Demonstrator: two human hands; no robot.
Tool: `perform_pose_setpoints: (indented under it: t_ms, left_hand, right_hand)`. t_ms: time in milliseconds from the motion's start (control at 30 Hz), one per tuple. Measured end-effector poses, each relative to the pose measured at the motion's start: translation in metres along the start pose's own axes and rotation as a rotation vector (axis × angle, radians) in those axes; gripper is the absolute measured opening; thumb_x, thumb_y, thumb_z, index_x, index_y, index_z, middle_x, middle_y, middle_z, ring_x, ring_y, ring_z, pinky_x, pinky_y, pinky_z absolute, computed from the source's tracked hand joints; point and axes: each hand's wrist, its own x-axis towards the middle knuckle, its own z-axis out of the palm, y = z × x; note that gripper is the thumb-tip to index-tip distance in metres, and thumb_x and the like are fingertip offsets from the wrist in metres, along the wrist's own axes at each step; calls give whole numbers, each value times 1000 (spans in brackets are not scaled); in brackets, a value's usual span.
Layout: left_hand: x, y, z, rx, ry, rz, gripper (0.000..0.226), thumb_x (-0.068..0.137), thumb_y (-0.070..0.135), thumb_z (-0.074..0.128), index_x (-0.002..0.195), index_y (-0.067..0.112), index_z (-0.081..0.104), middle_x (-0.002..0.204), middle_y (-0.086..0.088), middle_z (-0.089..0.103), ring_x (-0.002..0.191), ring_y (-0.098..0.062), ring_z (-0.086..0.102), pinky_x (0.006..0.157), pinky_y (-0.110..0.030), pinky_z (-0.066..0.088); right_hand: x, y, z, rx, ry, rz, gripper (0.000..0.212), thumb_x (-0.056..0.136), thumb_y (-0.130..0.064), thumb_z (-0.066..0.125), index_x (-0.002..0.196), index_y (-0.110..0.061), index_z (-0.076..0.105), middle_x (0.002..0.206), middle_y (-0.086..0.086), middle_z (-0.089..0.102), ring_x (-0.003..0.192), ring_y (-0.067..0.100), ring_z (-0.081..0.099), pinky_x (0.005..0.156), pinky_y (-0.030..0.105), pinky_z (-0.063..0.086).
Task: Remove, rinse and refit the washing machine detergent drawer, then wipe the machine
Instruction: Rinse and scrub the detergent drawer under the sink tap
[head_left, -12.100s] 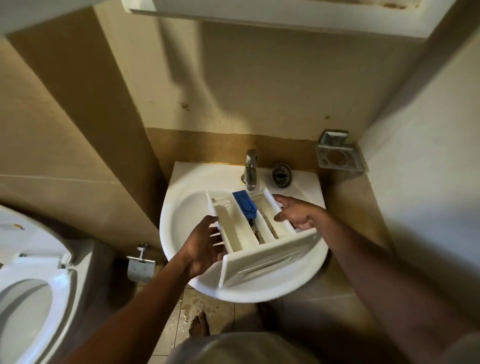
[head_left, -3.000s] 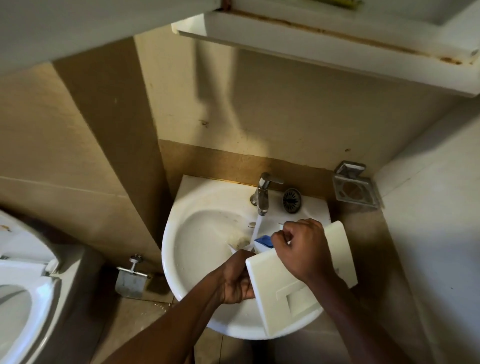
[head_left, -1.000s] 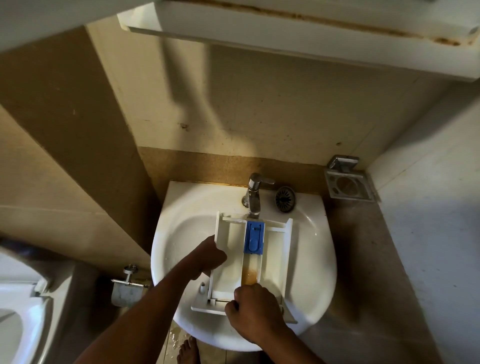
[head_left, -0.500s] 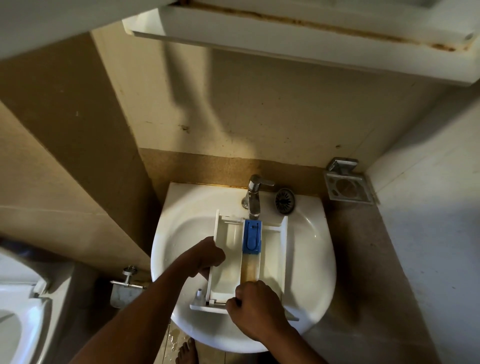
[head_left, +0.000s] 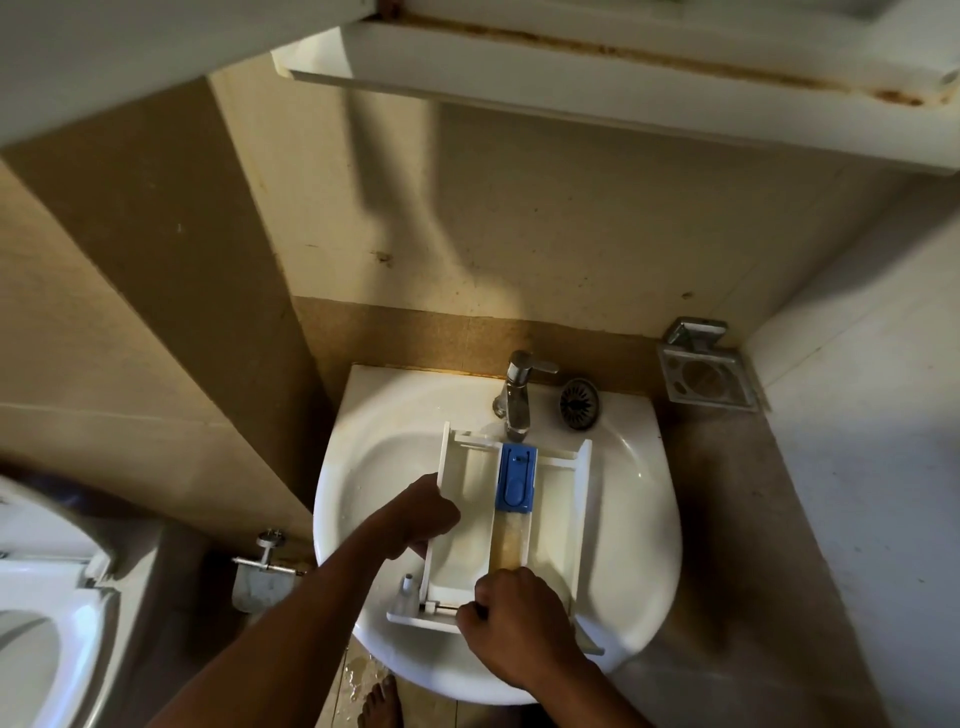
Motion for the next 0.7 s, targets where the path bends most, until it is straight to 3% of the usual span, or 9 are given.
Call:
perform_pose_setpoints:
  t_ms: [167,267,333,400,467,533,600,667,700]
  left_hand:
    - [-4,-6,-4,-31,-15,-13,40,85,-6,49,117,17,44,94,-8,57,79,-22,61,76,-45,61]
    - [-8,-16,-10,-114,-33,-31,45,84,-5,53,125,12,43,105,-14,56,94,-30,60,84,-47,59]
    - [-10,-20,-12,-179,-8,-22,47,84,-6,55,126,11,43,106,-14,53,98,-31,56,90,-48,56]
    - [-11,-20,-14,-209,46,16,44,84,-7,54,123,11,45,105,-14,53,98,-31,54,89,-47,54]
    - [-14,-13,-15,-239,73,77,44,84,-8,53,121,15,46,110,-16,56,101,-34,57,85,-47,56]
    - [-17,-5,-17,-258,100,181,43,85,-9,53,118,18,49,108,-17,59,101,-34,60,78,-45,58]
    - [-22,1,-17,-245,155,331,37,85,-6,56,110,20,54,99,-9,62,96,-29,61,73,-36,57]
    - [-27,4,-13,-190,235,490,34,82,0,59,103,26,55,93,0,64,92,-24,62,70,-27,53]
    - [-30,4,-11,-134,280,549,36,82,-1,58,101,30,54,91,5,64,90,-19,63,69,-24,51]
  right_hand:
    - [-5,8,-6,139,57,-28,40,82,-38,48,53,-15,33,50,0,36,52,16,42,48,21,26]
    - [-12,22,-16,221,367,-69,29,81,-36,56,58,-26,42,56,-11,45,58,8,49,52,21,36]
    - [-16,36,-30,208,644,-75,13,79,-26,69,74,-25,56,75,-13,55,72,9,54,60,24,45]
    - [-13,53,-45,214,740,30,30,75,-20,79,98,-16,60,97,-6,58,91,15,54,71,28,47]
    - [-2,70,-55,312,570,188,61,73,-27,83,124,-17,51,116,-8,51,106,14,51,83,32,48]
    - [11,77,-65,556,280,270,72,75,-30,83,135,-21,45,119,-8,57,103,13,61,87,36,55]
    - [23,80,-68,635,184,224,55,82,-23,77,131,-21,53,108,-4,70,87,11,71,79,33,59]
    - [32,78,-72,529,232,192,28,89,-16,67,117,-15,63,95,-3,74,78,9,71,70,27,59]
    - [35,76,-73,506,262,202,17,90,-15,65,107,-9,66,90,1,74,75,14,71,68,30,58]
